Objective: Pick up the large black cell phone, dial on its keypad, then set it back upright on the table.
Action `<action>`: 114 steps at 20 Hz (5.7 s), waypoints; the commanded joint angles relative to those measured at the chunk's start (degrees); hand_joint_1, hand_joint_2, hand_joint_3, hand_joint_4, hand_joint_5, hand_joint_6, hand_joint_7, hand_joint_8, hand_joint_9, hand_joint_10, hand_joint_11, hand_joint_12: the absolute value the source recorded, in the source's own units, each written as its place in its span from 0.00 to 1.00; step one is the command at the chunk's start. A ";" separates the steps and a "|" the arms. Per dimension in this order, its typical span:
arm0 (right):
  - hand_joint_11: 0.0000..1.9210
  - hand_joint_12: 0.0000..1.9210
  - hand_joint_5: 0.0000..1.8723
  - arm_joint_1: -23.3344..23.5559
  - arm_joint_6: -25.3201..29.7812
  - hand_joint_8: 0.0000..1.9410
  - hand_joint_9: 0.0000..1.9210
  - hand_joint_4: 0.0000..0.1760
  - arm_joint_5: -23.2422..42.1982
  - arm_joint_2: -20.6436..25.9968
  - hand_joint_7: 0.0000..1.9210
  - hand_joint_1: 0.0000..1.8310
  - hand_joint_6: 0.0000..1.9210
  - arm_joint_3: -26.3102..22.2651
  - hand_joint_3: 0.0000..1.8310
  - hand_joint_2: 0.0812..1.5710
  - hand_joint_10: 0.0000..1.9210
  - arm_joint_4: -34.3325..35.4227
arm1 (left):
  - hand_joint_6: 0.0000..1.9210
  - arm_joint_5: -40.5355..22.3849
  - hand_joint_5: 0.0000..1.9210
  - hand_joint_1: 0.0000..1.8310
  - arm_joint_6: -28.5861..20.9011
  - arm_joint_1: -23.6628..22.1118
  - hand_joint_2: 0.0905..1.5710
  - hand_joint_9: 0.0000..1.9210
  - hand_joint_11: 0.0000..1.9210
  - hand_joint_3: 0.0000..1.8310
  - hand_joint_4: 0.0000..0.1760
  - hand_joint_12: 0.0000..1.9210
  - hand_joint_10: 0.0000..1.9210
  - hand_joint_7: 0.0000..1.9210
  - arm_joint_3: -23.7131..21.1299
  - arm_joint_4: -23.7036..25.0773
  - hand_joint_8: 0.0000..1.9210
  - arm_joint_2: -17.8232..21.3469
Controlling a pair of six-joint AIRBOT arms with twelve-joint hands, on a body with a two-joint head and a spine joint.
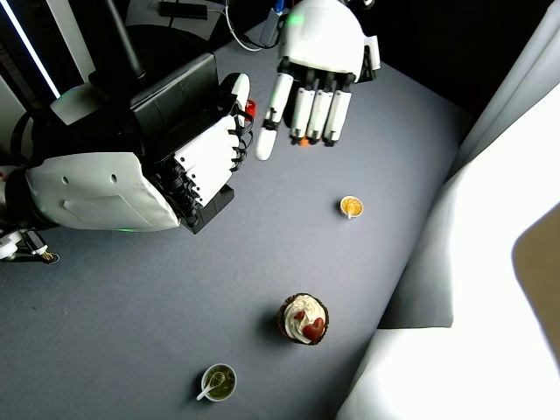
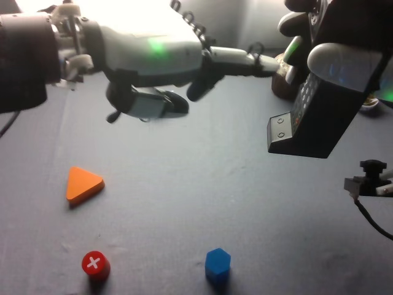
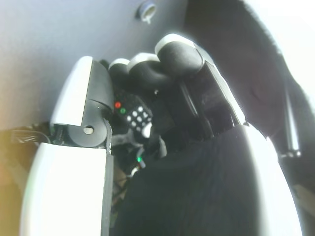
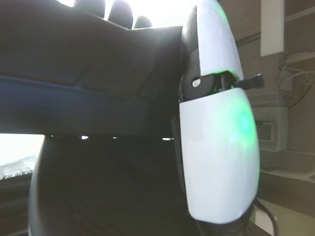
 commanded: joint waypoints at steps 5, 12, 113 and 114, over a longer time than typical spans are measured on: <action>0.49 0.57 0.43 0.33 1.32 0.54 0.49 0.00 8.47 0.67 0.47 0.75 0.56 0.14 0.00 0.72 0.67 0.40 | 0.00 -1.38 0.02 0.71 0.10 -1.57 0.79 0.38 0.35 0.00 0.68 1.00 1.00 0.35 -5.53 -3.22 0.80 0.06; 0.49 0.57 0.43 -1.23 1.16 0.53 0.50 0.00 9.38 0.61 0.48 0.75 0.55 0.81 0.00 0.71 0.66 0.40 | 0.00 -8.96 0.04 0.72 -2.94 -0.82 0.79 0.38 0.34 0.00 0.64 1.00 1.00 0.36 0.73 -5.68 0.78 0.42; 0.59 0.54 0.47 -12.49 0.34 0.54 0.65 0.00 14.18 -12.57 0.53 0.67 0.53 17.75 0.00 0.71 0.28 3.73 | 0.00 -29.19 0.13 0.00 -41.95 12.96 0.77 0.08 0.00 0.00 0.18 0.23 0.00 0.10 -0.05 -52.08 0.00 5.22; 0.59 0.54 0.47 -12.69 0.34 0.54 0.65 0.00 14.42 -12.55 0.53 0.67 0.54 17.75 0.00 0.71 0.28 3.46 | 0.00 -29.29 0.13 0.00 -41.81 12.96 0.77 0.09 0.00 0.00 0.19 0.23 0.00 0.10 -0.05 -52.43 0.00 5.22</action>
